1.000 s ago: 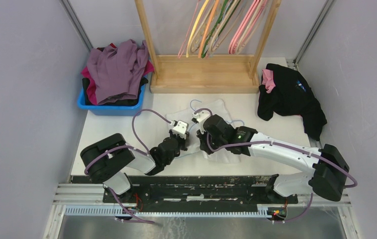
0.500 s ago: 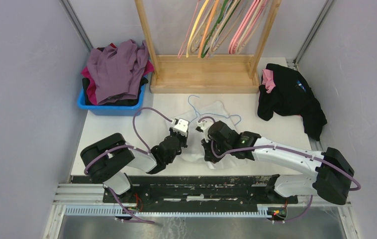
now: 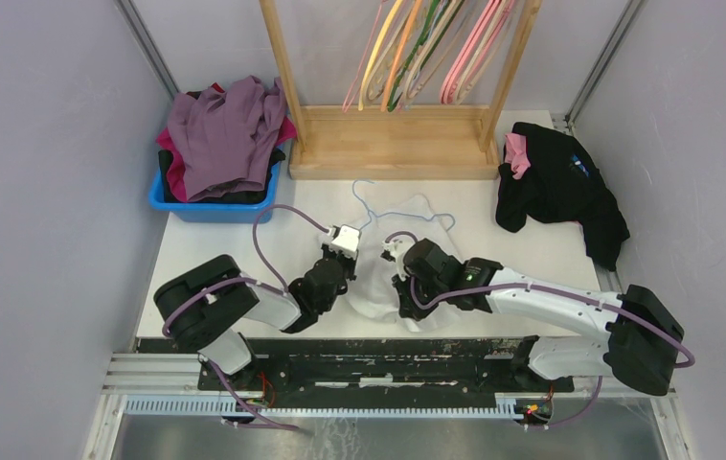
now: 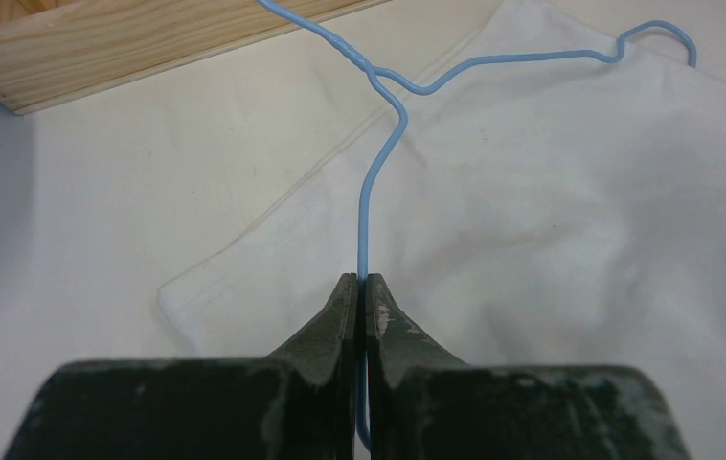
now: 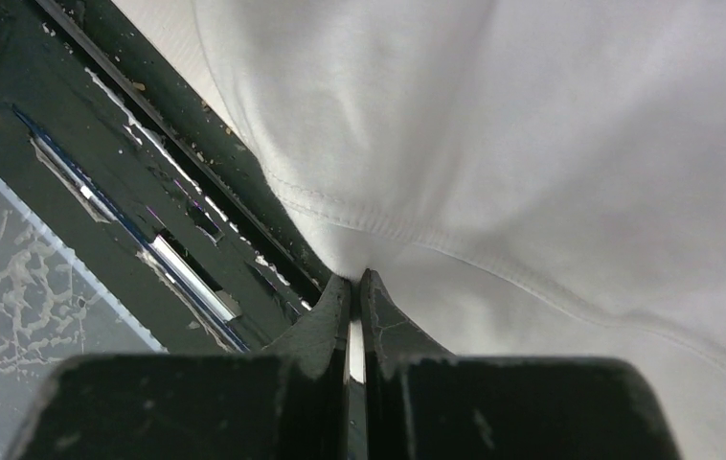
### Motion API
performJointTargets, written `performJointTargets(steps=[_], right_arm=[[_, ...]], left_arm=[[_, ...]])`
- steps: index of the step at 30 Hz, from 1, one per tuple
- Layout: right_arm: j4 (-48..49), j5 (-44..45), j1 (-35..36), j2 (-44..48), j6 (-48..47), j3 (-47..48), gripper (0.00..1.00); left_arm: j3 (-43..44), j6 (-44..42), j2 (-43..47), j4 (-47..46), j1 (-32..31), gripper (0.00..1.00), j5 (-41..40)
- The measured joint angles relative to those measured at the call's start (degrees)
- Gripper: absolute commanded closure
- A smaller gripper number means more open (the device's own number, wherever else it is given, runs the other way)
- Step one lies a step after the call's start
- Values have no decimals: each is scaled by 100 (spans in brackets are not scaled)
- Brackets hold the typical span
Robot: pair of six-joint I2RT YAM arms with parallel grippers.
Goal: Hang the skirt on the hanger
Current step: Hang the skirt on the hanger.
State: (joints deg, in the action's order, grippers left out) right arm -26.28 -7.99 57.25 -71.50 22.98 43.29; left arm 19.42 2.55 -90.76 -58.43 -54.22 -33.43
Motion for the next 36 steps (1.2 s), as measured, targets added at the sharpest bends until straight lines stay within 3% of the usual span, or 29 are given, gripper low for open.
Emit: performJointTargets(steps=[6, 11, 14, 26, 36], right_arm=[[-107, 9, 0, 160, 13, -83, 98], [-120, 125, 0, 9, 7, -87, 62], [-140, 297, -2, -243, 17, -76, 55], [-481, 501, -540, -83, 15, 321, 54], [-352, -221, -175, 330, -33, 350, 62]], left_arm=[[-7, 2, 0, -7, 90, 97, 13], [-15, 2, 2, -37, 90, 97, 96], [-94, 7, 92, -37, 101, 97, 214], [-201, 9, 1005, 201, 101, 97, 640], [-201, 9, 1180, 376, 101, 97, 706]])
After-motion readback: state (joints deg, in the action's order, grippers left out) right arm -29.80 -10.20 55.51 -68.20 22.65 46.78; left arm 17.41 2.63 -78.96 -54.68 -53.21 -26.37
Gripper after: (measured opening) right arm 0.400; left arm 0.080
